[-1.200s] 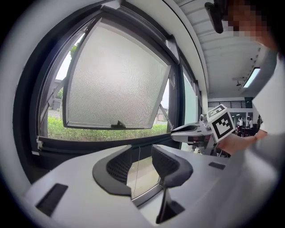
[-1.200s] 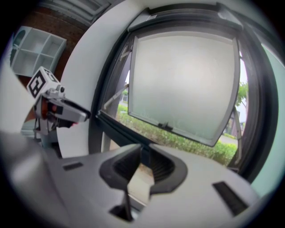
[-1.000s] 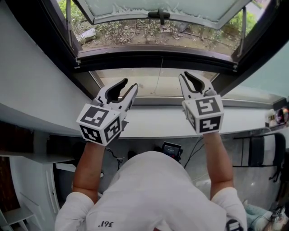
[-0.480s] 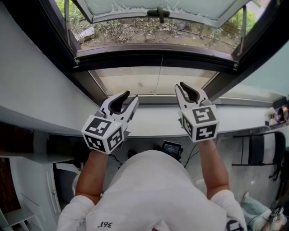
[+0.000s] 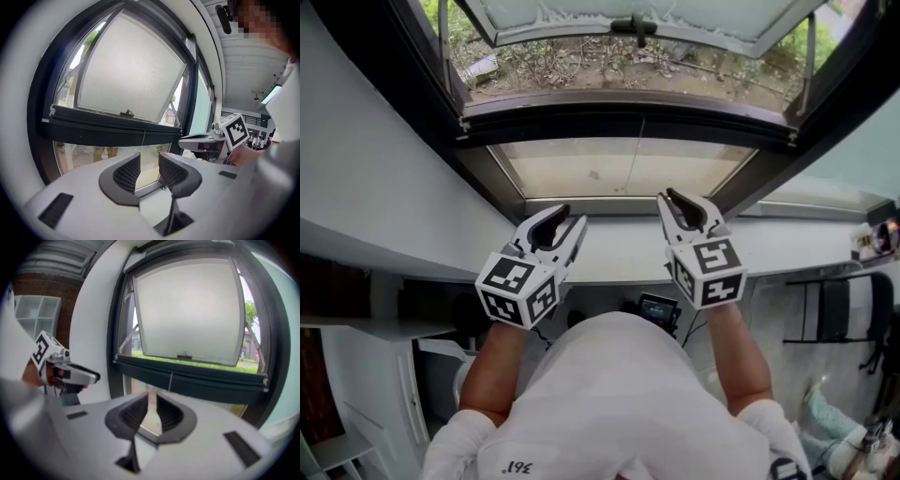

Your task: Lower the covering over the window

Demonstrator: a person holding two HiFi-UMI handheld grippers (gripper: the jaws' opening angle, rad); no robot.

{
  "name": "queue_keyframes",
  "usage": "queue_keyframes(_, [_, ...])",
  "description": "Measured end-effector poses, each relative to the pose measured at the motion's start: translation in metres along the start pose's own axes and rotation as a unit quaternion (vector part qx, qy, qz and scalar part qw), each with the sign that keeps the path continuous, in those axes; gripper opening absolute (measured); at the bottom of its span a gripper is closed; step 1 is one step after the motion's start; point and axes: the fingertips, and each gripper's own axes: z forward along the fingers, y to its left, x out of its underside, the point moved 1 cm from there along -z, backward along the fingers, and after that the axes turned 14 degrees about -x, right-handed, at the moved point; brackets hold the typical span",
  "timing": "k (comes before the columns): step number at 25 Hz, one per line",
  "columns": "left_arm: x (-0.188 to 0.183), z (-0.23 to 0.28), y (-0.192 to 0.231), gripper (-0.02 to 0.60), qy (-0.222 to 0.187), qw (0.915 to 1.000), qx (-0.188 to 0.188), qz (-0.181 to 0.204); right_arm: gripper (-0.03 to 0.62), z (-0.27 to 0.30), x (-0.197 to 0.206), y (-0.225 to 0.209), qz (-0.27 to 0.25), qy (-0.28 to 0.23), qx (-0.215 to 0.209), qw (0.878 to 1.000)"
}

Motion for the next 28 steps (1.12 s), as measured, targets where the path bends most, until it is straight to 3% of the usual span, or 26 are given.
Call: queue_keyframes(28, [0.039,-0.01,-0.008,0.063,0.027,0.9996,0.0,-0.013,0.036,0.0,0.045,0.013,0.033,0.016,0.001,0.999])
